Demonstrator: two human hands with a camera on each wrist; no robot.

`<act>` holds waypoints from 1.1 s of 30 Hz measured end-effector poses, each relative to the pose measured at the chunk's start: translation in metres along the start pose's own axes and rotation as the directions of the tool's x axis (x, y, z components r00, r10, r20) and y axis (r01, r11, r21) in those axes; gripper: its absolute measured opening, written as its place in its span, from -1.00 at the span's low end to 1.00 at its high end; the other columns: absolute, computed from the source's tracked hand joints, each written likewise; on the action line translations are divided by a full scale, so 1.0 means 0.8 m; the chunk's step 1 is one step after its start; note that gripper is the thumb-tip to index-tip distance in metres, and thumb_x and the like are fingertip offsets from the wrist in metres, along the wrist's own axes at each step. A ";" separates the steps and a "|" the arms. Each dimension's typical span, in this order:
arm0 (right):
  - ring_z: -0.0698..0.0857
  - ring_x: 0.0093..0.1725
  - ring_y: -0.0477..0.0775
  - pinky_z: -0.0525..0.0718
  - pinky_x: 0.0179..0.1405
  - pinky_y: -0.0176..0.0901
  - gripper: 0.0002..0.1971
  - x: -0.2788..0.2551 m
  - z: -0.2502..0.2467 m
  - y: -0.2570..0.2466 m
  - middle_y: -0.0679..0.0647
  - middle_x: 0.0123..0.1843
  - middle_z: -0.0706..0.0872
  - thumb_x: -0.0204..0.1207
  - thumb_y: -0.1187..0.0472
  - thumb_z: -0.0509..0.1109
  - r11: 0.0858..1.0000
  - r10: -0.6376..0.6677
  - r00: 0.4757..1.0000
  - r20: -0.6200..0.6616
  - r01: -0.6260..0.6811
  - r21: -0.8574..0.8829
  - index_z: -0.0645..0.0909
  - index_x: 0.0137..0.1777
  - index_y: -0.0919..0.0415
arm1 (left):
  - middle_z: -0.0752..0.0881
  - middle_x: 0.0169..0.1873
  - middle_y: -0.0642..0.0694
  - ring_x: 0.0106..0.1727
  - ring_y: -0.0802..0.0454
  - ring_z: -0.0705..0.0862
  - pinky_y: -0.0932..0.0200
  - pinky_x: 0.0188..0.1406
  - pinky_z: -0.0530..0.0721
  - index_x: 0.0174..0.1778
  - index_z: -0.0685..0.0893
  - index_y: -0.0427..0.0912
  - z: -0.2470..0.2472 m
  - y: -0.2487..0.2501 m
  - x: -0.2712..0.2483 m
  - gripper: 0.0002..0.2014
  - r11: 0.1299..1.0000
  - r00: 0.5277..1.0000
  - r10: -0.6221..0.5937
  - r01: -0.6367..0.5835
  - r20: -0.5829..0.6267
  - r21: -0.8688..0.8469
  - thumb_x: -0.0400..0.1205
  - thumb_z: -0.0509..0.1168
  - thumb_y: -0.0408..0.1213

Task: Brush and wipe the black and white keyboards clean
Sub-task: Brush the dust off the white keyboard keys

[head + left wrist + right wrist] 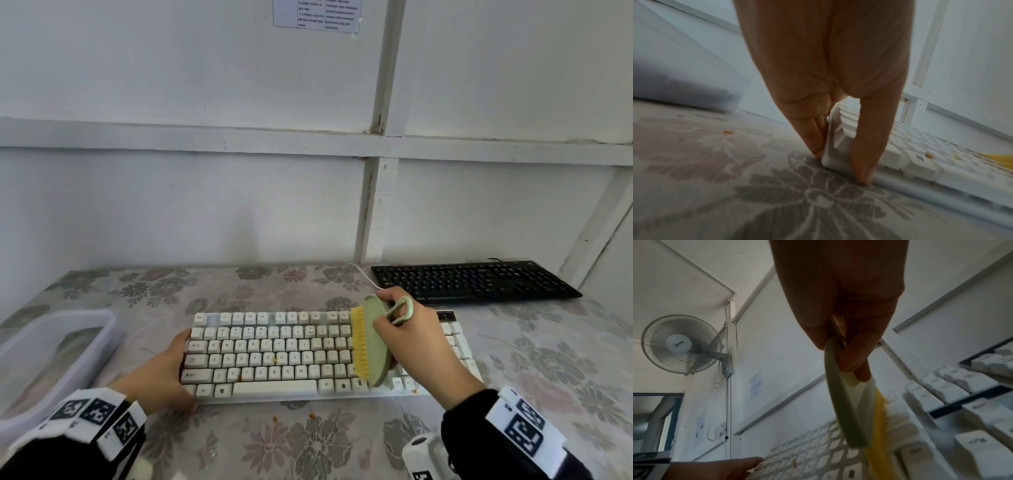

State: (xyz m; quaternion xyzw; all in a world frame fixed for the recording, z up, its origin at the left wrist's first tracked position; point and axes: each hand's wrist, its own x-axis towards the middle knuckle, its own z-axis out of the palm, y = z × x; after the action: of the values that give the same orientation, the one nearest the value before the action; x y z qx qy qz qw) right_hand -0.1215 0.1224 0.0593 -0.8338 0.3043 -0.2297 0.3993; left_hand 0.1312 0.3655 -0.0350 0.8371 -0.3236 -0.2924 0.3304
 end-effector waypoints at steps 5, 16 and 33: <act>0.55 -0.52 -0.03 0.54 -0.67 -0.27 -0.77 -0.016 -0.001 0.011 0.12 -0.29 0.66 0.49 0.34 0.27 0.996 0.045 0.991 0.125 -0.035 -0.084 0.56 0.08 0.05 | 0.63 0.19 0.05 0.21 0.10 0.64 0.01 0.30 0.61 0.55 0.04 0.07 -0.001 0.002 0.001 0.21 1.000 1.000 0.006 -0.006 0.004 -0.018 -0.04 0.51 -0.30; 0.67 -0.39 0.15 0.73 -0.42 0.01 -0.69 0.005 -0.010 -0.016 0.18 -0.20 0.74 0.55 0.34 0.24 0.999 -0.040 0.998 -0.041 0.040 0.017 0.54 0.22 0.02 | 0.61 0.18 0.07 0.19 0.12 0.64 0.09 0.27 0.61 0.55 -0.01 0.06 -0.001 0.007 -0.001 0.17 1.000 1.000 -0.015 0.014 0.019 0.012 0.09 0.52 -0.37; 0.54 -0.47 0.04 0.63 -0.50 -0.03 -0.72 0.001 -0.001 -0.009 0.30 -0.25 0.73 0.56 0.33 0.24 0.997 -0.079 0.997 0.012 0.079 -0.004 0.50 0.15 -0.07 | 0.60 0.19 0.09 0.21 0.13 0.61 0.19 0.21 0.59 0.48 0.03 0.15 0.001 0.005 0.002 0.11 1.000 1.000 0.002 -0.002 0.008 0.013 0.09 0.49 -0.41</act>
State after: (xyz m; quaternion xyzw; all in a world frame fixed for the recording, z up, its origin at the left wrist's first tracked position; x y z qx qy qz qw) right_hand -0.1190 0.1251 0.0660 -0.8475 0.2692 -0.2397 0.3897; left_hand 0.1302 0.3620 -0.0329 0.8377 -0.3274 -0.2932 0.3240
